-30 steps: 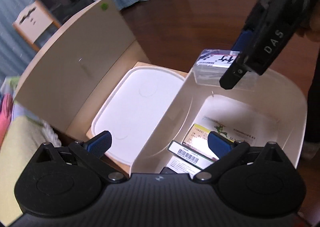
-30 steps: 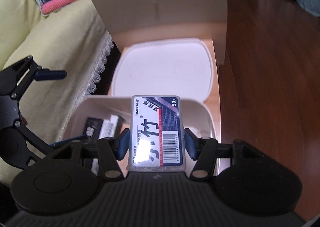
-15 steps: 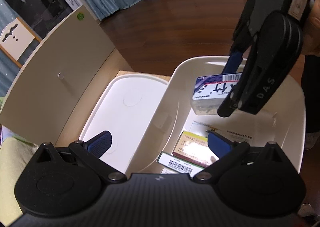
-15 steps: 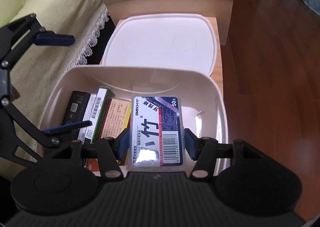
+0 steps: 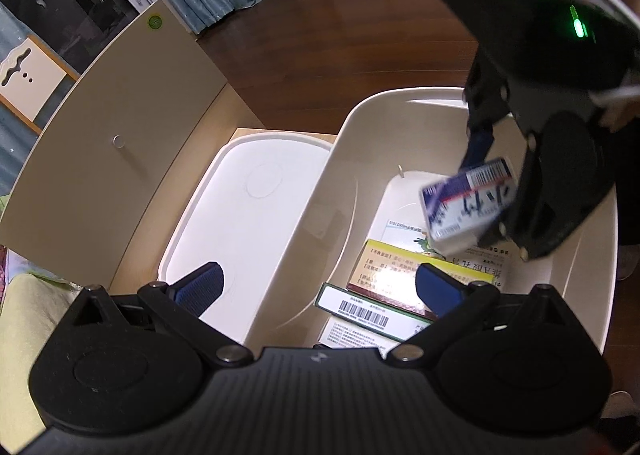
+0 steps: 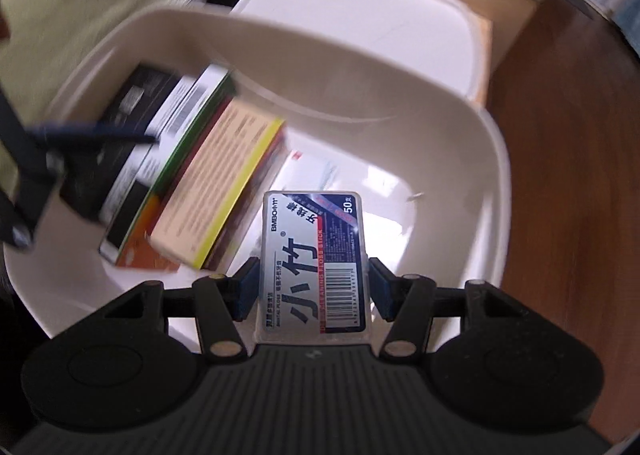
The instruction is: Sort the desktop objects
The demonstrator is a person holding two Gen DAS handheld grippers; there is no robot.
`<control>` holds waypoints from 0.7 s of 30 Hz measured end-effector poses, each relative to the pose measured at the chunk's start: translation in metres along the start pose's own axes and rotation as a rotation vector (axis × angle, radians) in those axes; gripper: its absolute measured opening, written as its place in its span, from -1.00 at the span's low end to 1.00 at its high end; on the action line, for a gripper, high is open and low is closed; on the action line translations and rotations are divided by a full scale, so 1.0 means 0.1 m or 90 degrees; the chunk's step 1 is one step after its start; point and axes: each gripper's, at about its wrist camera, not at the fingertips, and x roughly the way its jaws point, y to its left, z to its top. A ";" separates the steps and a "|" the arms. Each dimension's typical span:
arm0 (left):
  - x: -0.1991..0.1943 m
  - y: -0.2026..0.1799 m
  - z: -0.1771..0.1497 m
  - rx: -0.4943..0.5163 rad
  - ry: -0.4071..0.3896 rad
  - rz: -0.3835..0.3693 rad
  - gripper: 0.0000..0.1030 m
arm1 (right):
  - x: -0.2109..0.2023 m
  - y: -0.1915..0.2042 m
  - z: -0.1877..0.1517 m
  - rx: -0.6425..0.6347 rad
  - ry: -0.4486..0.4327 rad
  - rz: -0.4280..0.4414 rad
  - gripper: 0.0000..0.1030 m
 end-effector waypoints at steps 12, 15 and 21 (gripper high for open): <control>-0.04 -0.01 -0.02 0.005 0.004 0.000 0.99 | 0.27 0.23 0.02 -0.176 0.027 -0.027 0.03; -0.04 0.00 -0.03 0.002 0.008 0.002 0.99 | 0.32 0.28 0.02 -0.216 0.029 -0.037 0.05; -0.04 0.01 -0.03 0.002 0.009 0.002 0.99 | 0.33 0.29 0.06 -0.234 0.033 -0.033 0.05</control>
